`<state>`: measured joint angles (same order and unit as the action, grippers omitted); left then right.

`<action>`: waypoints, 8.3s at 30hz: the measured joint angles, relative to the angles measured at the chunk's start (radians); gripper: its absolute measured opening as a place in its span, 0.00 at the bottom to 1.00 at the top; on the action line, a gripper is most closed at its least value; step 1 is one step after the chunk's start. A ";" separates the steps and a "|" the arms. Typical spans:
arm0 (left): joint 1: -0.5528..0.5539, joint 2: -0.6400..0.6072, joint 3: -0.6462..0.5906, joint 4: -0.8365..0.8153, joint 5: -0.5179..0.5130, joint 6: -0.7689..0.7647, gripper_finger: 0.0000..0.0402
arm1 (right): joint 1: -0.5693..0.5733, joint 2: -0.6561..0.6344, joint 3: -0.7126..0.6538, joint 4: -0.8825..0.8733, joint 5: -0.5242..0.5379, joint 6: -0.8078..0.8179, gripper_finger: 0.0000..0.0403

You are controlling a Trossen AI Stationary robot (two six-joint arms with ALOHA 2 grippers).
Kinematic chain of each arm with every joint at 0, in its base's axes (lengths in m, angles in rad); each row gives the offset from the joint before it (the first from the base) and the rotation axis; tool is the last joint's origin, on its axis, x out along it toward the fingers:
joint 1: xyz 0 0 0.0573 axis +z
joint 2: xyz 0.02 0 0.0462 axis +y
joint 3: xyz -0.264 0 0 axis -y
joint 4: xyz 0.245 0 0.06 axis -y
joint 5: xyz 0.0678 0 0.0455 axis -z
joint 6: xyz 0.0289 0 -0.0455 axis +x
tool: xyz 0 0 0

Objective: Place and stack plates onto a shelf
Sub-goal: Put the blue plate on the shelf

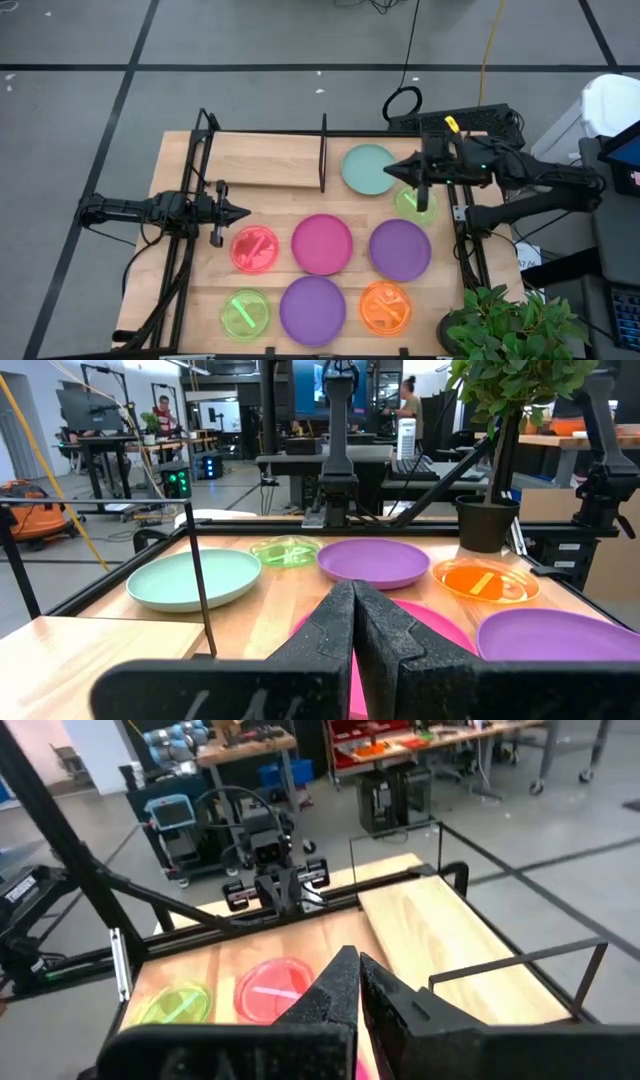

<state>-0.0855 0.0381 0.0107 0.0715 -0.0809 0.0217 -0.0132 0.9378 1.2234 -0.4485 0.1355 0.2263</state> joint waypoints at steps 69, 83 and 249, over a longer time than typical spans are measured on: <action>0.001 0.779 0.743 -0.596 -0.132 0.126 0.02 | -0.012 0.589 -0.174 0.020 0.130 -0.029 0.00; 0.000 0.841 0.743 -0.600 -0.134 0.126 0.02 | -0.082 0.589 -0.352 0.175 0.159 -0.169 0.09; -0.116 1.028 0.742 -0.417 -0.119 -0.173 0.02 | -0.041 0.949 0.111 0.794 0.158 -1.002 0.00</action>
<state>-0.2019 1.0657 0.7525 -0.3458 -0.2001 -0.1513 -0.0544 1.8868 1.3348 0.3460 0.2932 -0.7753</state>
